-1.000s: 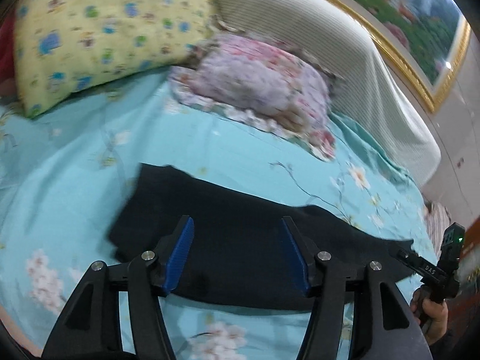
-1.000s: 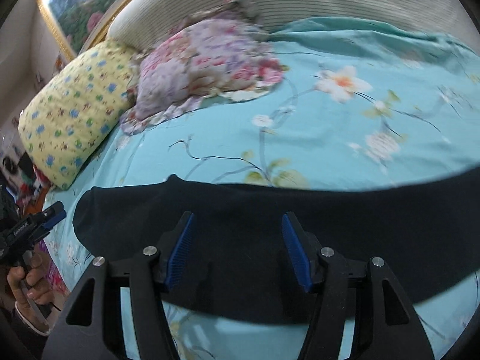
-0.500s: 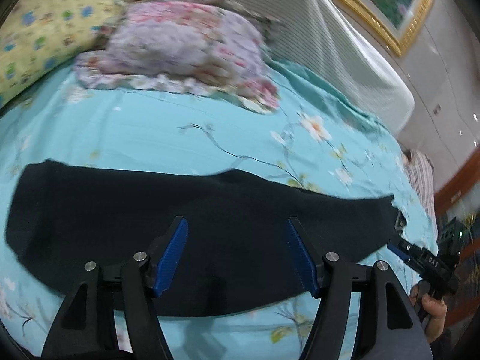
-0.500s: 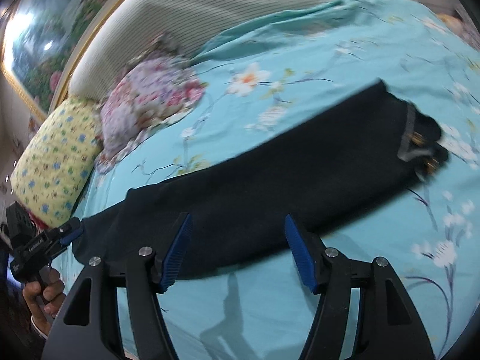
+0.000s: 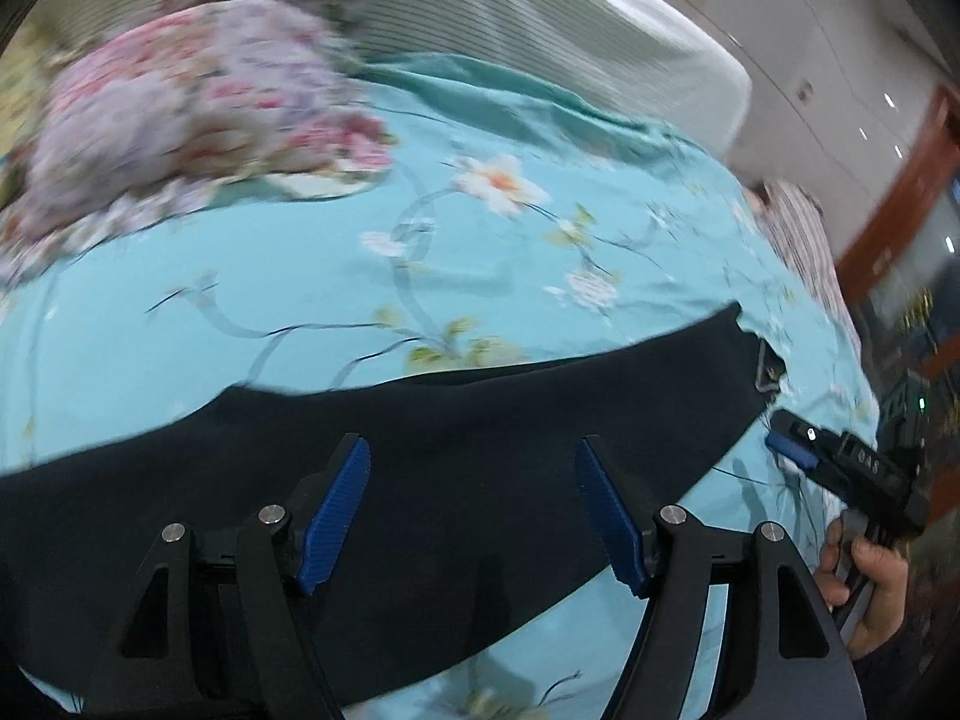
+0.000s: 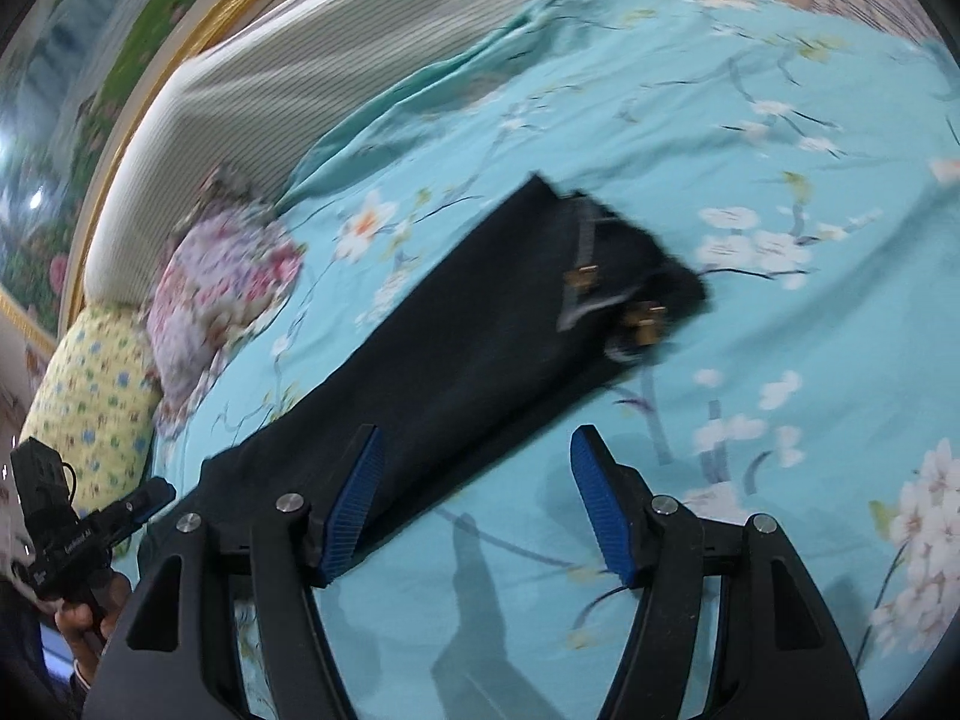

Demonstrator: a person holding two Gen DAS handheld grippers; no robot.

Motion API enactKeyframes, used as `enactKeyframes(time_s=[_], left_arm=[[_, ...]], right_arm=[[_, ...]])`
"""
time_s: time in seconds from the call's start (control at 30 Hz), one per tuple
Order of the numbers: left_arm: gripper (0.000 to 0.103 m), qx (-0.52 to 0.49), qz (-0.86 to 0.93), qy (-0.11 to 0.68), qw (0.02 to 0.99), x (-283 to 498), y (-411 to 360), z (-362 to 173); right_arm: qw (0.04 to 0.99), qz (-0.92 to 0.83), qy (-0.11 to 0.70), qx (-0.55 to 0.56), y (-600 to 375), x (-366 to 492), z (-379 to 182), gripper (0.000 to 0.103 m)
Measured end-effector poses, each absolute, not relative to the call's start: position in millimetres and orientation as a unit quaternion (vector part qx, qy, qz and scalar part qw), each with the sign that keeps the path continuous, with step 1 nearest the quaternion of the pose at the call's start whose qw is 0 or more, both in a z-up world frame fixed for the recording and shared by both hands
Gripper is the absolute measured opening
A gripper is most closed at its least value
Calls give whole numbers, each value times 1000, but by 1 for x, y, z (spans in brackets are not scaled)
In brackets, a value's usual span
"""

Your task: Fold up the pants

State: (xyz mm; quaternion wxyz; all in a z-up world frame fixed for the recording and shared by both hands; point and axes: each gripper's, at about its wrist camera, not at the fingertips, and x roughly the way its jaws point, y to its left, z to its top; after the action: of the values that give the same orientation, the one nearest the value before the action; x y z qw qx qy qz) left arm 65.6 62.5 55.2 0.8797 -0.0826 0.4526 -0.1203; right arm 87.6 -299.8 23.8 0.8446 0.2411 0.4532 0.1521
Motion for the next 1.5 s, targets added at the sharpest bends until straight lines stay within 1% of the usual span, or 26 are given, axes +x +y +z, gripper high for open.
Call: enactKeyframes(time_s=[0.3, 0.73, 0.77, 0.8, 0.83, 0.87, 0.9, 0.97, 1.0, 1.13, 1.27, 1.43, 1.5], left_arm=[[72, -22, -192, 471, 861, 114, -11, 49], [72, 44, -266, 504, 821, 164, -94, 26], [72, 47, -269, 506, 818, 167, -99, 24], [72, 50, -271, 507, 816, 170, -103, 22], [72, 52, -276, 509, 814, 173, -108, 20], [72, 55, -282, 511, 810, 175, -114, 18], [72, 57, -287, 512, 807, 178, -118, 17], [72, 67, -293, 517, 802, 185, -130, 14], [72, 72, -298, 518, 799, 188, -136, 13], [72, 85, -322, 525, 783, 201, -159, 9], [72, 77, -363, 542, 754, 219, -186, -1], [69, 72, -408, 555, 721, 237, -220, -9], [65, 71, -413, 557, 716, 242, -228, -10]], right_arm=[[835, 123, 447, 295, -326, 112, 11, 66], [835, 114, 422, 334, -335, 120, 7, 65], [836, 114, 420, 333, -335, 121, 6, 64], [838, 111, 420, 329, -334, 122, 5, 57], [839, 109, 422, 326, -334, 123, 5, 53], [839, 105, 425, 323, -334, 125, 3, 46], [840, 99, 427, 319, -334, 127, 2, 32], [843, 90, 429, 311, -336, 130, -1, 19], [843, 93, 427, 315, -338, 130, -2, 15], [847, 102, 403, 331, -351, 123, -1, 13], [838, 110, 399, 356, -364, 120, -6, 12], [837, 115, 394, 363, -366, 118, -8, 12], [836, 117, 393, 366, -366, 118, -9, 12]])
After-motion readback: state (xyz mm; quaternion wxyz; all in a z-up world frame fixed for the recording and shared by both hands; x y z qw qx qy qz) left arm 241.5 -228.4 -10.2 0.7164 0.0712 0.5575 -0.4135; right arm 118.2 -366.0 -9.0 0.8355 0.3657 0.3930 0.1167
